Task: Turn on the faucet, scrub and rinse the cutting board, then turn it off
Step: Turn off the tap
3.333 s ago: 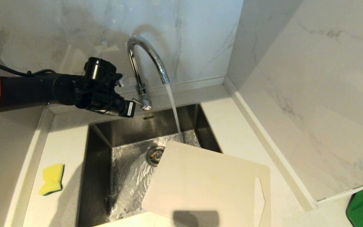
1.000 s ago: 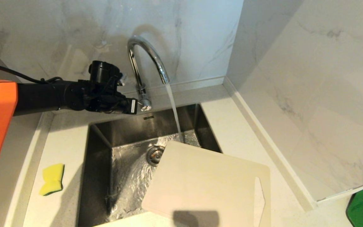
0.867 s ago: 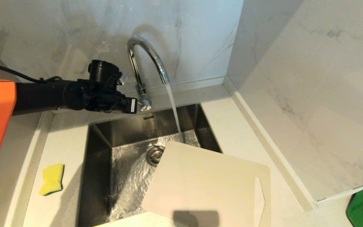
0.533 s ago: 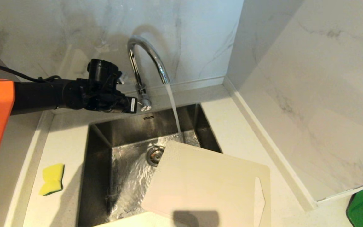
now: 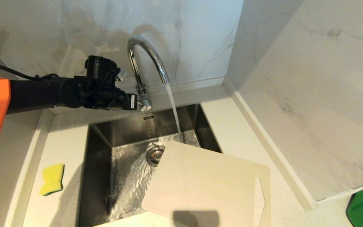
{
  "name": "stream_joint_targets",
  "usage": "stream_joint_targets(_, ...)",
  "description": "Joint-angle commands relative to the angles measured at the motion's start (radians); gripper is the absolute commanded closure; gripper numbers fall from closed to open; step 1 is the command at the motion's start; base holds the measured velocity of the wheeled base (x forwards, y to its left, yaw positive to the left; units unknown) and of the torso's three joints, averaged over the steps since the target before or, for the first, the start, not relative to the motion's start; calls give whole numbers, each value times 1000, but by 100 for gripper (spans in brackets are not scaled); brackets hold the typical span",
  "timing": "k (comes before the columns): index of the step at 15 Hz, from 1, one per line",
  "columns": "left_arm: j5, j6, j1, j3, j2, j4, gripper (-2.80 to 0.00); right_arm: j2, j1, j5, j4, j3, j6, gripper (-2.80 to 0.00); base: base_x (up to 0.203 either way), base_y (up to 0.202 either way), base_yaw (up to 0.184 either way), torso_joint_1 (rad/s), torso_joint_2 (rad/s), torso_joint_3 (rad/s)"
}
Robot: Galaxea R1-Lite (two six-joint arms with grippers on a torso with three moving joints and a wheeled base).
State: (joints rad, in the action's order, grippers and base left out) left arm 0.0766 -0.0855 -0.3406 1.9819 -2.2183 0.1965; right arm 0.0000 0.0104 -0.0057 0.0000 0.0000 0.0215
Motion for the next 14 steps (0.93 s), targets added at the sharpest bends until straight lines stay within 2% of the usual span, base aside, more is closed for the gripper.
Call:
stream_joint_targets(1,2,0,0,0,-4,-19,0,-2,0,0,0,2,0,0,0,0,0,0,0,0)
stream_joint_targets(12,7,6,2,2,-35,-104,0,-2,-1,0,0,2,0,0,0,0,0,0,0,0)
stream_joint_targets(14,8,10,2,2,-37,-146,0,-2,0,0,0,2,1,0,0,0,0,0,0,0)
